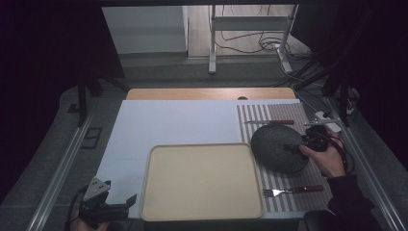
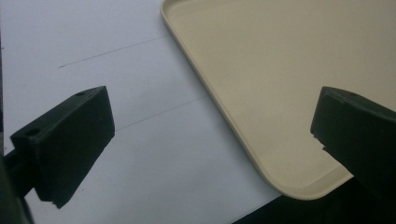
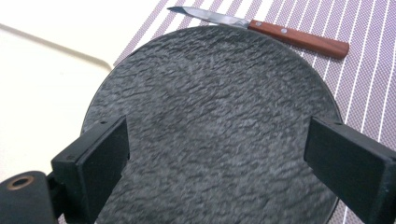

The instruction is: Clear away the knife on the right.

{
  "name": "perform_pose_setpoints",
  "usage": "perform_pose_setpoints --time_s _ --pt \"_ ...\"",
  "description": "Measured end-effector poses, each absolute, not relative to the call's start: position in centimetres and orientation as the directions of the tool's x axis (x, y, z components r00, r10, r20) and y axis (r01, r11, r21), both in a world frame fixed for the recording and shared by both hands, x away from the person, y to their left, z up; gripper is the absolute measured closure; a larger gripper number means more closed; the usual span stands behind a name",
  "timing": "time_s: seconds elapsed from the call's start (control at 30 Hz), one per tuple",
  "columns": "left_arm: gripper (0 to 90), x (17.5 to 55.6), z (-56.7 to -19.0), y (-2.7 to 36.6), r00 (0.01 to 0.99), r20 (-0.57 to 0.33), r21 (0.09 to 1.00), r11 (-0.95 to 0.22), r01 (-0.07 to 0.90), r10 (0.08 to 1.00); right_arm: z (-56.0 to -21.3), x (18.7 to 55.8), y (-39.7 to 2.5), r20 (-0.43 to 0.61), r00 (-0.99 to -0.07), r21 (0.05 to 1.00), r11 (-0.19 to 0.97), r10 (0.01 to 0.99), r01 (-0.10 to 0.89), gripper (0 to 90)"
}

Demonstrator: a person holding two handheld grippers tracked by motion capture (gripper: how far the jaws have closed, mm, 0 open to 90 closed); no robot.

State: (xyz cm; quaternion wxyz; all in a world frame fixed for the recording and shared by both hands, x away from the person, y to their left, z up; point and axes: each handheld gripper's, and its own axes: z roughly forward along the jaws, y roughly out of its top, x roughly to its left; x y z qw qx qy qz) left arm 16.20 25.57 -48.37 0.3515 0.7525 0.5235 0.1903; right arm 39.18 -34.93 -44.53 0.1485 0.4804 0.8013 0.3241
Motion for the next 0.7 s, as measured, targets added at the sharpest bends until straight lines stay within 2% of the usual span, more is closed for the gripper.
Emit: perform_pose_setpoints --time_s 0.7 --pt "0.0 16.2 -48.4 25.6 0.384 -0.088 0.730 -0.202 0.653 0.919 -45.2 45.6 -35.0 0.047 -0.444 0.648 0.311 0.895 0.695 4.3"
